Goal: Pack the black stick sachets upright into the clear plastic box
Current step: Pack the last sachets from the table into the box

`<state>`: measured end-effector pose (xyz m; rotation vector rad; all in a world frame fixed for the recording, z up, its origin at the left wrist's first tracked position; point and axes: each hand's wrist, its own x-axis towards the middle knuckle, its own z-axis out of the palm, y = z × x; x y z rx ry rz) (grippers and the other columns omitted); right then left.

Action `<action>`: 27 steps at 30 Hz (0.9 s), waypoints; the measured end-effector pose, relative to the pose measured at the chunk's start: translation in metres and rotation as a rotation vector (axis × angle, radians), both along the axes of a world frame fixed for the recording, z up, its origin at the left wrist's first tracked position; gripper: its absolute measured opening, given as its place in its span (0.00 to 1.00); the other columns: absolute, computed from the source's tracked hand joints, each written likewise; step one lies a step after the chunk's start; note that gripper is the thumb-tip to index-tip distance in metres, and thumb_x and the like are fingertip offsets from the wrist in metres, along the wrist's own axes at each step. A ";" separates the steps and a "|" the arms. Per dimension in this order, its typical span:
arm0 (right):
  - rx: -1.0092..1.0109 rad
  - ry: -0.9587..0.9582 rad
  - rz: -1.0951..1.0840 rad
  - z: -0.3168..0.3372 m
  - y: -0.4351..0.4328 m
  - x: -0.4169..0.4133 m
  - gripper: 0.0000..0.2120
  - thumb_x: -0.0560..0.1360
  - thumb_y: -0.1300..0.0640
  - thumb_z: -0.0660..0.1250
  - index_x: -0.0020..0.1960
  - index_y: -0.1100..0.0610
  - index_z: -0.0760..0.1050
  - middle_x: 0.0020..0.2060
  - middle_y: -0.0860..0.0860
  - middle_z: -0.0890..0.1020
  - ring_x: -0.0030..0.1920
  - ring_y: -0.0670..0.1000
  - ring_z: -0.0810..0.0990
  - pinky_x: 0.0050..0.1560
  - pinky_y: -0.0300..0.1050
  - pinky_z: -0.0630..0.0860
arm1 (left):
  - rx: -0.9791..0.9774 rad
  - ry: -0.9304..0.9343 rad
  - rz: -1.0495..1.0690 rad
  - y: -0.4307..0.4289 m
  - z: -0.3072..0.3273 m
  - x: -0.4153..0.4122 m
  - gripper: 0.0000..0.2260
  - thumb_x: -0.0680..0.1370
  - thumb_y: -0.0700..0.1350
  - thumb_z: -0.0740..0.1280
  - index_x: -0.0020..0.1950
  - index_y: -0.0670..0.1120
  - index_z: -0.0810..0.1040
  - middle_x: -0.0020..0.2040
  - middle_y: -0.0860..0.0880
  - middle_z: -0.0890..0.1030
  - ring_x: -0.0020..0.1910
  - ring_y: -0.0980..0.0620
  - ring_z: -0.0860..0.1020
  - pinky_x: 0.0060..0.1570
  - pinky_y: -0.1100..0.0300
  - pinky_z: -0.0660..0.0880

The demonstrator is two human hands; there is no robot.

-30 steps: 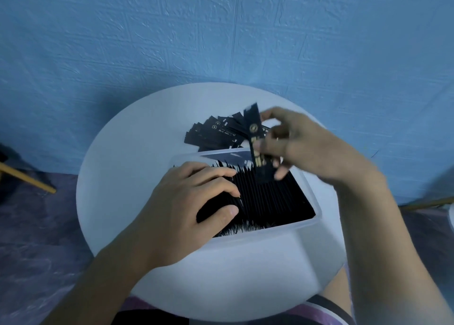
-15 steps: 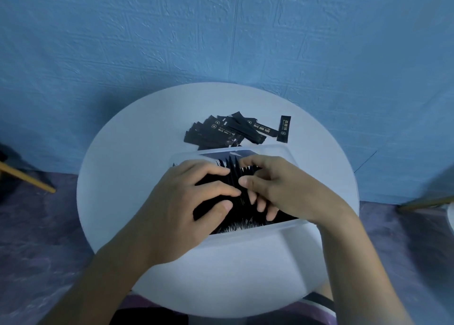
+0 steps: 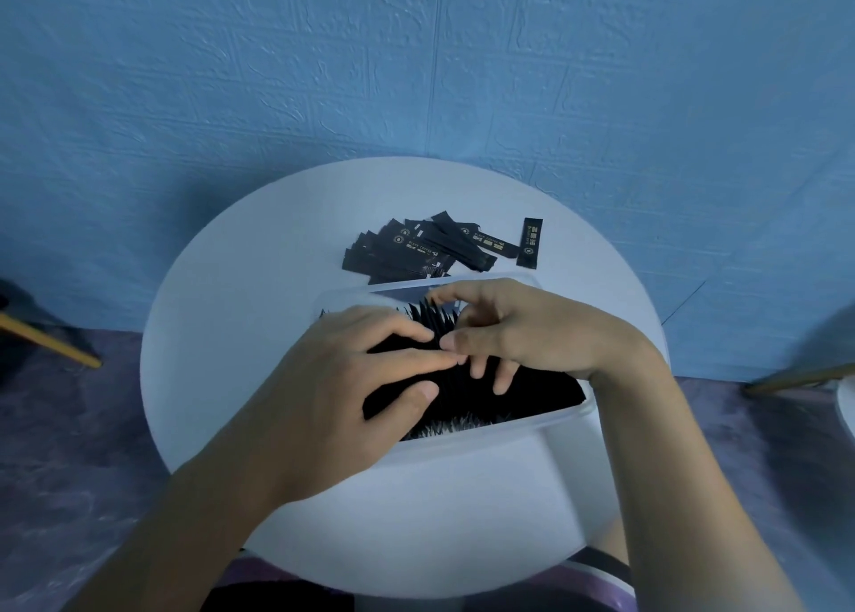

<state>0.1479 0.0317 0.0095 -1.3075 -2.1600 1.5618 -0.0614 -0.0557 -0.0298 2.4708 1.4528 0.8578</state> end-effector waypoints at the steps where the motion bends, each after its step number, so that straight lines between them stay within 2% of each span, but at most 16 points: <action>1: 0.002 0.008 -0.001 -0.001 0.000 0.001 0.26 0.80 0.60 0.67 0.77 0.54 0.65 0.43 0.54 0.79 0.37 0.47 0.80 0.33 0.41 0.79 | -0.005 0.002 -0.007 0.000 0.001 0.001 0.15 0.80 0.54 0.62 0.65 0.59 0.81 0.61 0.61 0.78 0.62 0.57 0.75 0.60 0.54 0.71; 5: -0.005 0.058 -0.007 -0.003 0.001 0.005 0.25 0.81 0.62 0.65 0.77 0.57 0.65 0.44 0.55 0.80 0.37 0.48 0.82 0.35 0.41 0.80 | -0.047 0.047 -0.011 0.001 0.002 0.005 0.17 0.82 0.57 0.58 0.67 0.61 0.80 0.64 0.62 0.74 0.60 0.57 0.72 0.60 0.58 0.67; 10: -0.002 0.095 0.004 -0.004 0.005 0.009 0.21 0.84 0.65 0.59 0.76 0.58 0.66 0.40 0.54 0.81 0.38 0.50 0.84 0.37 0.41 0.81 | -0.055 0.071 0.025 0.002 0.002 0.008 0.16 0.83 0.59 0.56 0.63 0.63 0.80 0.67 0.63 0.72 0.59 0.56 0.71 0.57 0.54 0.67; 16: 0.219 0.219 -0.368 0.007 0.042 0.020 0.08 0.82 0.66 0.62 0.57 0.62 0.79 0.33 0.56 0.79 0.29 0.49 0.79 0.33 0.41 0.81 | -0.051 0.061 0.039 0.001 0.003 0.009 0.15 0.84 0.56 0.54 0.60 0.61 0.80 0.68 0.65 0.75 0.62 0.57 0.72 0.59 0.53 0.68; 18: 0.334 0.157 -0.506 -0.002 0.070 0.031 0.06 0.81 0.63 0.65 0.50 0.60 0.81 0.31 0.55 0.81 0.29 0.50 0.79 0.34 0.45 0.81 | -0.053 0.040 0.039 0.001 0.003 0.009 0.15 0.84 0.56 0.54 0.59 0.61 0.81 0.67 0.65 0.75 0.61 0.57 0.72 0.59 0.53 0.69; 20: 0.402 0.039 -0.664 -0.021 0.101 0.042 0.06 0.78 0.58 0.67 0.45 0.59 0.82 0.30 0.52 0.82 0.30 0.51 0.82 0.42 0.52 0.84 | -0.050 0.025 0.040 0.001 0.002 0.009 0.15 0.84 0.56 0.55 0.58 0.61 0.81 0.66 0.65 0.76 0.61 0.57 0.73 0.59 0.52 0.70; 22: 0.433 -0.134 -0.768 -0.041 0.126 0.048 0.08 0.76 0.52 0.68 0.44 0.57 0.81 0.34 0.53 0.84 0.37 0.54 0.84 0.51 0.55 0.83 | -0.052 0.018 0.040 0.001 0.002 0.009 0.15 0.83 0.56 0.55 0.58 0.61 0.81 0.65 0.64 0.76 0.61 0.56 0.73 0.59 0.51 0.70; 23: 0.449 -0.246 -0.786 -0.050 0.134 0.050 0.10 0.76 0.49 0.69 0.45 0.56 0.80 0.38 0.54 0.84 0.42 0.57 0.84 0.52 0.53 0.81 | -0.053 0.017 0.040 0.001 0.002 0.009 0.15 0.83 0.56 0.55 0.58 0.61 0.81 0.65 0.64 0.77 0.61 0.56 0.73 0.59 0.51 0.70; 25: 0.462 -0.417 -0.798 -0.062 0.143 0.050 0.14 0.75 0.45 0.70 0.47 0.57 0.78 0.44 0.56 0.83 0.48 0.60 0.81 0.46 0.48 0.74 | -0.053 0.015 0.039 0.001 0.002 0.008 0.15 0.83 0.56 0.55 0.58 0.61 0.82 0.65 0.64 0.77 0.61 0.57 0.73 0.59 0.52 0.70; 27: 0.445 -0.466 -0.799 -0.068 0.148 0.051 0.15 0.75 0.46 0.71 0.49 0.58 0.78 0.47 0.57 0.83 0.49 0.61 0.79 0.44 0.47 0.70 | -0.051 0.012 0.041 0.001 0.002 0.009 0.15 0.83 0.56 0.56 0.57 0.61 0.82 0.64 0.64 0.77 0.61 0.57 0.73 0.59 0.53 0.70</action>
